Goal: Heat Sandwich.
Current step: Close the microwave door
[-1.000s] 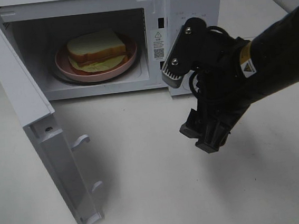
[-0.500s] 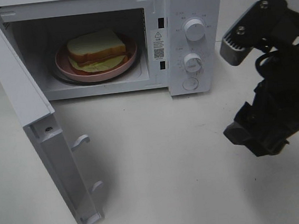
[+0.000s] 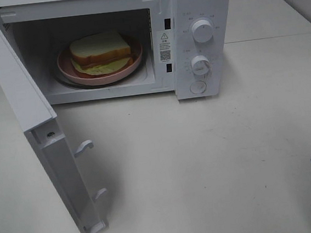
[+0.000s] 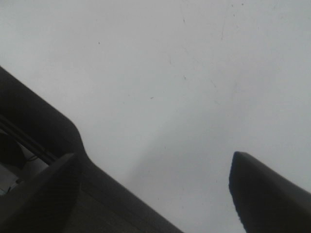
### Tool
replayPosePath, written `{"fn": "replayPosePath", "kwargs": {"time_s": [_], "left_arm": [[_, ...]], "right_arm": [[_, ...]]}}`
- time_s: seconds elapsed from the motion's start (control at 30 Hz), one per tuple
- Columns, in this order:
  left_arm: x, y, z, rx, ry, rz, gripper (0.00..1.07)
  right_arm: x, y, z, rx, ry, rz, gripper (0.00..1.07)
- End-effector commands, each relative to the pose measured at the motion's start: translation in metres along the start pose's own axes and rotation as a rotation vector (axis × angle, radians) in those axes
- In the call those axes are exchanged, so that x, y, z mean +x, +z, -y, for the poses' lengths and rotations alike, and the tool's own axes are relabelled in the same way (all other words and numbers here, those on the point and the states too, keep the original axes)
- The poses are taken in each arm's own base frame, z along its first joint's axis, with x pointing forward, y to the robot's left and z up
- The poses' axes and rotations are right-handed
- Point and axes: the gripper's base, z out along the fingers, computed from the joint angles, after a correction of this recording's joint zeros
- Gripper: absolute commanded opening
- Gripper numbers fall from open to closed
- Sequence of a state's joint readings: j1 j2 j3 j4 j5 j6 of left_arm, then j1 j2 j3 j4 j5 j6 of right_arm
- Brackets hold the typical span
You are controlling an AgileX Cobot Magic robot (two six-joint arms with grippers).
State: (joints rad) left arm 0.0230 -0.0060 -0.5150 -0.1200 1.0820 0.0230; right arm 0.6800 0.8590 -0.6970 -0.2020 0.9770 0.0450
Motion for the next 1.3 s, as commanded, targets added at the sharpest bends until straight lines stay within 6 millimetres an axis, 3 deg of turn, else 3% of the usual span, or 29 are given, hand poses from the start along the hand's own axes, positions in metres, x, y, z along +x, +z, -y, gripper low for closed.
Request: {"fn": "replayPosePath", "kwargs": {"time_s": [0.03, 0.27, 0.5, 0.77, 1.3], "left_arm": [[0.001, -0.002, 0.0, 0.008, 0.004, 0.023, 0.96], [0.001, -0.002, 0.0, 0.008, 0.004, 0.023, 0.96], [0.001, -0.002, 0.0, 0.008, 0.004, 0.023, 0.96], [0.001, -0.002, 0.0, 0.008, 0.004, 0.023, 0.96], [0.001, -0.002, 0.0, 0.008, 0.003, 0.023, 0.96]], "right_arm": [[0.023, -0.02, 0.003, 0.006, 0.042, -0.007, 0.76], [0.056, -0.05, 0.008, 0.016, 0.12, 0.141, 0.76], [0.082, -0.064, 0.013, 0.089, 0.25, 0.257, 0.76], [0.113, -0.06, 0.009, 0.21, 0.417, 0.332, 0.76], [0.135, -0.052, -0.006, 0.326, 0.542, 0.546, 0.76]]}}
